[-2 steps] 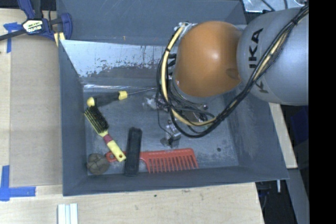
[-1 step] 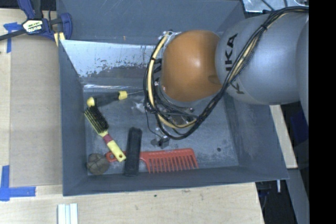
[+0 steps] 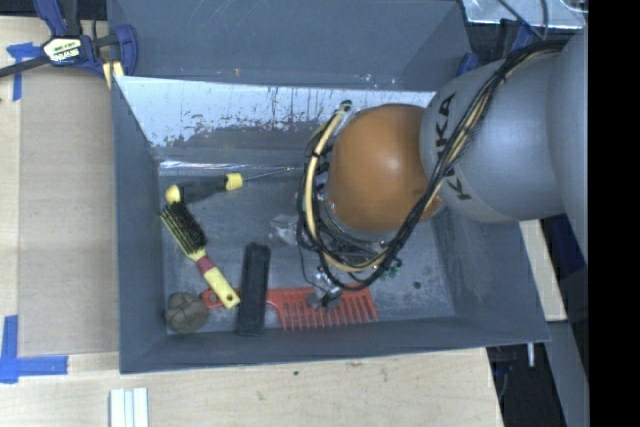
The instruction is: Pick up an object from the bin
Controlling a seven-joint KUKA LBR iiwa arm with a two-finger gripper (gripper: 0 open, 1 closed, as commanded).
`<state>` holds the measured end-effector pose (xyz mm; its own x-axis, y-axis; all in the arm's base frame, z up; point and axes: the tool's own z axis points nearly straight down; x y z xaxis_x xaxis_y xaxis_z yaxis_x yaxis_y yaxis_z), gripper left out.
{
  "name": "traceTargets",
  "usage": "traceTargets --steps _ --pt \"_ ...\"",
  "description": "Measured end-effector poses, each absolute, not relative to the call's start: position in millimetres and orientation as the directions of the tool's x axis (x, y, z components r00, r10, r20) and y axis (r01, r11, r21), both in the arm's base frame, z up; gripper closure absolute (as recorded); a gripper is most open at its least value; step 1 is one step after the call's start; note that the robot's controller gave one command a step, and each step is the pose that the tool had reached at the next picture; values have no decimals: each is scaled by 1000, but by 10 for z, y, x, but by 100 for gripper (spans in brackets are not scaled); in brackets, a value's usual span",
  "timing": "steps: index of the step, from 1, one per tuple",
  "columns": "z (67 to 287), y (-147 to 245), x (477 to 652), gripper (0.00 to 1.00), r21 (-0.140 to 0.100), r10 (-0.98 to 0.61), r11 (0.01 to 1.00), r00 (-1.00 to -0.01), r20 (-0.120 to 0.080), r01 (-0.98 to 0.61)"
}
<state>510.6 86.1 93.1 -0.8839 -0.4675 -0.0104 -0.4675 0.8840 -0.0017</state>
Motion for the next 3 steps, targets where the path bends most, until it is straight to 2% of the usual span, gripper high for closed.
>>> traceTargets --steps 1,2,3 --pt "904 793 5219 0 -1 -374 927 -927 -14 -374" --pt "886 1271 5659 0 -6 -721 693 -693 -13 -721" --pt "827 1023 5537 0 -4 -588 809 -809 -14 -588"
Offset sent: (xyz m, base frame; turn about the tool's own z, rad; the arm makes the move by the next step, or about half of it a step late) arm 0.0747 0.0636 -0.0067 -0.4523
